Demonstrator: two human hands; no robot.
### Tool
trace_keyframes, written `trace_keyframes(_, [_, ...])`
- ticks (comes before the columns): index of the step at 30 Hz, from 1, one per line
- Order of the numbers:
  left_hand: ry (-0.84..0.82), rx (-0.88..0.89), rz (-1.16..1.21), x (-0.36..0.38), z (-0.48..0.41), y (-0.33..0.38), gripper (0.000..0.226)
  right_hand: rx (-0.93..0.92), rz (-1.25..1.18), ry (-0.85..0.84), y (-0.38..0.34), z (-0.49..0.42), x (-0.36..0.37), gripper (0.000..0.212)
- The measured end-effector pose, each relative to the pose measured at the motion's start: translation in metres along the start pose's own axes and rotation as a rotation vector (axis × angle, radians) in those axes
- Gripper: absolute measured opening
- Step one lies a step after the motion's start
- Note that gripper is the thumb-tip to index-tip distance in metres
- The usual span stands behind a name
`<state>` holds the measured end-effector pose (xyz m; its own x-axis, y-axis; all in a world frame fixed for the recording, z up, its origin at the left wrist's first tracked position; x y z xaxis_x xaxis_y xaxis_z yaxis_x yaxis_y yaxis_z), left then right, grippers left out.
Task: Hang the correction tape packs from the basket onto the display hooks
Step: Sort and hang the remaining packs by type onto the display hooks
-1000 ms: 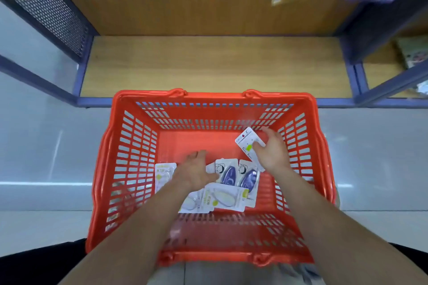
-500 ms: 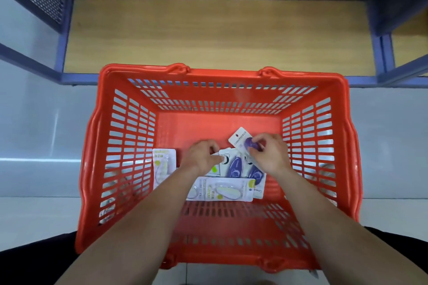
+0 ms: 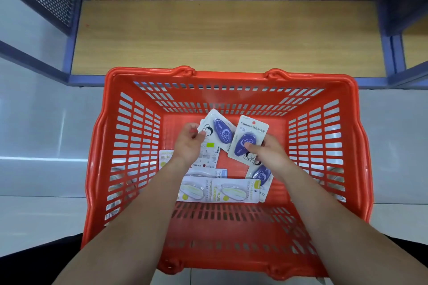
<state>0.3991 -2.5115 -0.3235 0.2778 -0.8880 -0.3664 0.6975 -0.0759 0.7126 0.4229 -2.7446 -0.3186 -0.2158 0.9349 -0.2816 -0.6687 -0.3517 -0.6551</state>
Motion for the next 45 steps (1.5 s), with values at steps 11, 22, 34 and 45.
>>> trace_keyframes(11, [-0.150, 0.013, 0.049, 0.009, 0.002, -0.004, 0.007, -0.052, -0.008, -0.099, -0.020, -0.006, 0.019, 0.024])
trace_keyframes(22, [-0.135, -0.108, 0.137, 0.002, 0.011, 0.006, 0.022, 0.005, -0.157, -0.024, -0.010, 0.002, 0.015, 0.029])
trace_keyframes(34, [-0.306, -0.170, 0.310, 0.018, 0.027, 0.018, 0.049, -0.087, -0.250, -0.053, -0.024, 0.013, 0.022, 0.025])
trace_keyframes(45, [-0.141, -0.262, 0.327, 0.001, 0.020, 0.011, 0.044, -0.025, -0.373, -0.015, -0.017, 0.015, 0.011, 0.023])
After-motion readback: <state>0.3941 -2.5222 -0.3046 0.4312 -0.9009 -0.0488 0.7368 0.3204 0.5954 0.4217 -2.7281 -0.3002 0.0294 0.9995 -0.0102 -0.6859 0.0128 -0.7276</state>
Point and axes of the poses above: each hand's wrist, its own z-axis away from the middle knuckle, its own x-axis out of the palm, y = z × x, the point moved 5 cm from there along -z, towards the middle knuckle, and after that the axes turned 9 degrees about y, right-handed, at the moved point
